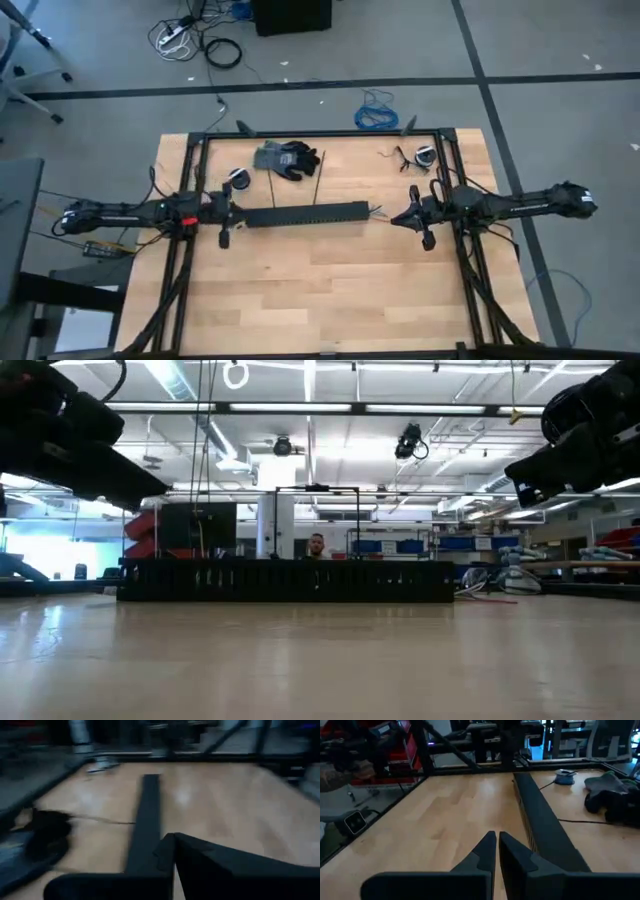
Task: Ziptie cables
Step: Return to Home Position
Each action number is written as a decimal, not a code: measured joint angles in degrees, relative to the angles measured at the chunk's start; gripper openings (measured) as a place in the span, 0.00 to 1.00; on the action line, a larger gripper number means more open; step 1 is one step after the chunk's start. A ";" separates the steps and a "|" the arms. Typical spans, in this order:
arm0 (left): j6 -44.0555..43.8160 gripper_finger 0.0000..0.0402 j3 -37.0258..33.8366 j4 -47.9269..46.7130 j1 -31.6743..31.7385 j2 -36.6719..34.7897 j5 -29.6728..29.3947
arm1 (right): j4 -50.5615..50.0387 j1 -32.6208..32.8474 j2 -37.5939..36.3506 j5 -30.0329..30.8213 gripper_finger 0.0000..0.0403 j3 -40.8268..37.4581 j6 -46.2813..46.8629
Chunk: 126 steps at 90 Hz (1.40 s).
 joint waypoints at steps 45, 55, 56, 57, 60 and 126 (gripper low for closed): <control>1.43 0.00 -0.29 3.87 0.04 0.19 -6.26 | 0.17 0.01 0.00 0.00 0.05 -0.02 -0.61; 1.43 0.00 -0.29 5.14 0.04 0.17 -6.21 | 0.18 0.00 0.00 -0.01 0.05 -0.02 -0.61; 1.43 0.00 -0.29 5.12 0.04 0.18 -6.21 | 0.18 0.00 0.00 0.00 0.05 -0.02 -0.61; 1.43 0.00 -0.29 5.12 0.04 0.19 -6.20 | 0.18 0.00 0.00 0.00 0.05 -0.02 -0.61; 1.43 0.00 -0.29 5.15 0.04 0.19 -6.19 | 0.18 0.00 0.00 0.00 0.05 -0.02 -0.61; 1.40 0.00 -0.31 6.60 0.04 0.19 -5.82 | 0.22 0.02 0.00 0.00 0.05 -0.04 -0.55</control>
